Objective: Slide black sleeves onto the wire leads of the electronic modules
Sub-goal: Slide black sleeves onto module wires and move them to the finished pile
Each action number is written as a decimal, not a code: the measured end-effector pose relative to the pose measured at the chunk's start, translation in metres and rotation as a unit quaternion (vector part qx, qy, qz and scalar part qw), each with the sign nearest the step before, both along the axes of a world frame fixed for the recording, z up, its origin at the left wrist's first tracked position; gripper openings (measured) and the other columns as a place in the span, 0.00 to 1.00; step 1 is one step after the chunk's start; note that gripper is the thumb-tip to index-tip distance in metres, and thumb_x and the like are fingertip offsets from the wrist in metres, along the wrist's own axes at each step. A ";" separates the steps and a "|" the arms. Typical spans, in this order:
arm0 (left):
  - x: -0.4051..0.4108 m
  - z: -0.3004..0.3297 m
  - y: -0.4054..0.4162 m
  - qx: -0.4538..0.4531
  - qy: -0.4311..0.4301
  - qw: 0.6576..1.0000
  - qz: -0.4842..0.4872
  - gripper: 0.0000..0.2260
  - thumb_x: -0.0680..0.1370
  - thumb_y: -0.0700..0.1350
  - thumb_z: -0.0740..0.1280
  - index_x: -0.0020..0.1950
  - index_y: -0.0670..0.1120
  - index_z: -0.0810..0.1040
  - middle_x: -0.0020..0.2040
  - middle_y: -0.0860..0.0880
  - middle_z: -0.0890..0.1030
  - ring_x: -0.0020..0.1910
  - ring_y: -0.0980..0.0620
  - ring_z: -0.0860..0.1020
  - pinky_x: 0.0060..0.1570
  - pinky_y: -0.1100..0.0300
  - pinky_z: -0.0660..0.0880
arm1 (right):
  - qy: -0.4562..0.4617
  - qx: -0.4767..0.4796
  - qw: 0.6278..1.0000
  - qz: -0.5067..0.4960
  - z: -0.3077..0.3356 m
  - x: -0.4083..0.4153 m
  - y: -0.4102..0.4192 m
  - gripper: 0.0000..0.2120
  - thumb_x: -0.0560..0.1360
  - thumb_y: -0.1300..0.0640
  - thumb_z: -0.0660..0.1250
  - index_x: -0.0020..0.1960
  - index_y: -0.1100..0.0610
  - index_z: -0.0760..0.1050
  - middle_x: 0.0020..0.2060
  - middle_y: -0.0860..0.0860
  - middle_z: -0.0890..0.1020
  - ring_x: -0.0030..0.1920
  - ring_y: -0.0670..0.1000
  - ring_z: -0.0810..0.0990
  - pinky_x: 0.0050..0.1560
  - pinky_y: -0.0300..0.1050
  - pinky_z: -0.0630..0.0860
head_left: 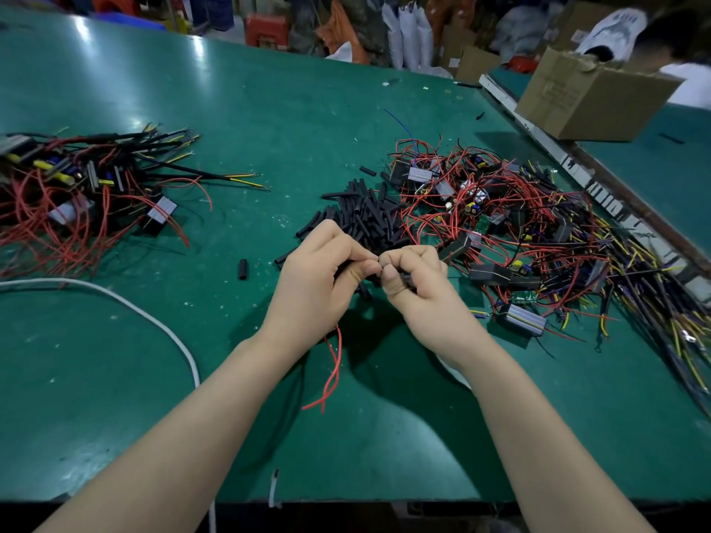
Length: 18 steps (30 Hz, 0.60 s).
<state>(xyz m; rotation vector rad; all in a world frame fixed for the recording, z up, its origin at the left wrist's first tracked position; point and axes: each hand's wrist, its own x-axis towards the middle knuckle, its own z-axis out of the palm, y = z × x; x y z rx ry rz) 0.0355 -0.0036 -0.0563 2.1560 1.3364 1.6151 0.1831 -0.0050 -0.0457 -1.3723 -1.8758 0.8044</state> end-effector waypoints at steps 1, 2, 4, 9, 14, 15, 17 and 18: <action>-0.001 0.000 0.000 -0.003 0.001 1.000 -0.001 0.02 0.73 0.35 0.70 0.41 0.37 0.80 0.39 0.49 0.72 0.38 0.59 0.68 0.42 0.74 0.64 | 0.019 -0.009 1.000 0.007 0.001 0.001 0.000 0.10 0.80 0.55 0.60 0.43 0.43 0.70 0.50 0.47 0.67 0.59 0.51 0.63 0.64 0.47 0.61; -0.002 0.001 0.001 -0.008 0.000 1.000 -0.003 0.02 0.74 0.36 0.70 0.41 0.37 0.81 0.39 0.50 0.72 0.38 0.60 0.68 0.42 0.74 0.64 | 0.036 -0.010 0.999 0.010 0.002 0.001 0.000 0.10 0.81 0.56 0.60 0.43 0.43 0.70 0.50 0.48 0.68 0.60 0.53 0.64 0.66 0.48 0.62; -0.003 0.002 0.001 -0.026 -0.002 1.000 -0.008 0.03 0.74 0.38 0.70 0.42 0.39 0.81 0.38 0.53 0.71 0.37 0.61 0.68 0.42 0.74 0.64 | 0.045 0.005 0.999 0.008 0.001 0.002 0.000 0.09 0.81 0.56 0.59 0.44 0.44 0.71 0.50 0.50 0.70 0.60 0.55 0.67 0.67 0.52 0.63; -0.005 0.004 0.002 -0.067 -0.040 0.997 0.005 0.04 0.76 0.41 0.68 0.44 0.42 0.81 0.38 0.58 0.73 0.40 0.66 0.71 0.43 0.75 0.64 | 0.109 0.059 0.990 -0.063 0.002 0.006 0.004 0.10 0.81 0.53 0.58 0.47 0.41 0.74 0.52 0.49 0.78 0.60 0.54 0.73 0.66 0.55 0.67; -0.004 0.004 0.002 -0.067 -0.018 0.998 0.011 0.05 0.77 0.41 0.66 0.46 0.41 0.81 0.39 0.52 0.74 0.39 0.61 0.69 0.44 0.75 0.63 | 0.021 0.183 0.976 -0.115 0.000 0.007 0.004 0.04 0.78 0.54 0.65 0.48 0.51 0.78 0.47 0.47 0.77 0.54 0.54 0.72 0.57 0.38 0.64; -0.003 0.004 0.002 -0.065 -0.013 0.998 0.011 0.05 0.77 0.41 0.66 0.46 0.41 0.81 0.39 0.52 0.73 0.39 0.61 0.69 0.44 0.75 0.63 | -0.007 0.201 0.973 -0.114 -0.001 0.005 0.004 0.05 0.78 0.54 0.66 0.48 0.53 0.80 0.47 0.49 0.77 0.54 0.55 0.72 0.56 0.41 0.63; -0.003 0.005 0.001 -0.064 -0.008 0.998 0.013 0.05 0.78 0.41 0.66 0.46 0.41 0.81 0.39 0.52 0.74 0.39 0.61 0.69 0.44 0.75 0.64 | -0.046 0.215 0.970 -0.107 -0.003 0.003 0.003 0.07 0.76 0.53 0.68 0.48 0.56 0.81 0.48 0.52 0.77 0.54 0.57 0.72 0.56 0.47 0.64; -0.003 0.005 0.001 -0.063 -0.007 0.998 0.013 0.05 0.78 0.41 0.66 0.46 0.41 0.81 0.40 0.53 0.74 0.39 0.61 0.70 0.44 0.75 0.64 | -0.055 0.214 0.970 -0.102 -0.004 0.002 0.003 0.07 0.76 0.53 0.68 0.48 0.56 0.81 0.48 0.52 0.77 0.54 0.57 0.72 0.56 0.49 0.65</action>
